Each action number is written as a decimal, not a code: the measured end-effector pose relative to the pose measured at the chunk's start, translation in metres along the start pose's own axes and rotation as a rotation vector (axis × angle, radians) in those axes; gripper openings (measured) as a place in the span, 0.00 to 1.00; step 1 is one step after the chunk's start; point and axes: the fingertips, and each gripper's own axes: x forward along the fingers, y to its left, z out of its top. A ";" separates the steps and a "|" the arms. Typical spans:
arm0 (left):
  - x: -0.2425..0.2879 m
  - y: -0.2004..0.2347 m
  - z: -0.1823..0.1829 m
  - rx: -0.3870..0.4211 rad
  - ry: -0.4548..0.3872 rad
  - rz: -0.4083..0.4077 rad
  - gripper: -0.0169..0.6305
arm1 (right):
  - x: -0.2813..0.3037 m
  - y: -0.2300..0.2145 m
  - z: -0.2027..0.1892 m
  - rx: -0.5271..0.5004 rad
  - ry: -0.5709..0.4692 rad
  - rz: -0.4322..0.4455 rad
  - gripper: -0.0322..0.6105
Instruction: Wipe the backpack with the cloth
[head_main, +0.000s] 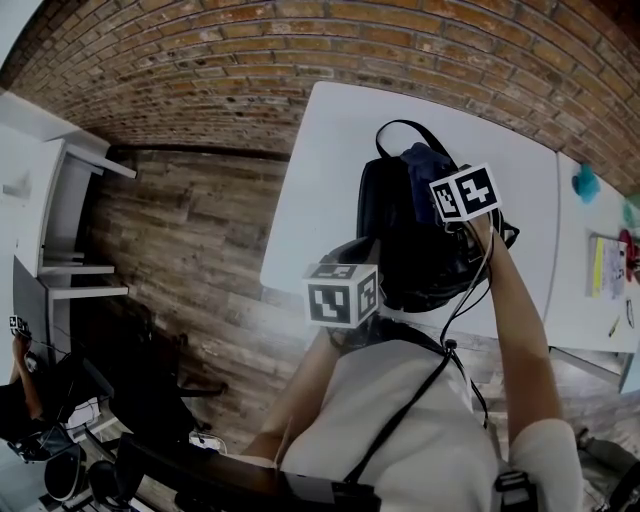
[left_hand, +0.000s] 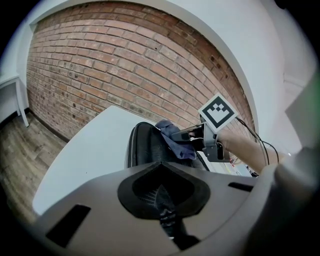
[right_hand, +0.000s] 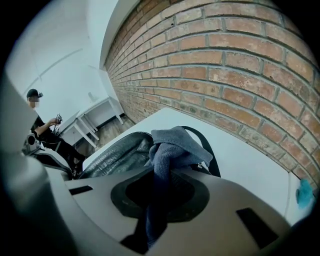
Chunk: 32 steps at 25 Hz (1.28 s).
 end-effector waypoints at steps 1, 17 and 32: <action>0.000 0.000 0.000 0.000 0.000 -0.001 0.03 | -0.001 0.002 -0.002 -0.001 0.001 0.002 0.12; -0.005 -0.003 -0.005 -0.001 -0.003 -0.004 0.03 | -0.019 0.035 -0.035 -0.040 0.023 0.033 0.12; -0.005 -0.010 -0.010 0.014 0.005 -0.020 0.03 | -0.036 0.072 -0.070 -0.072 0.043 0.077 0.12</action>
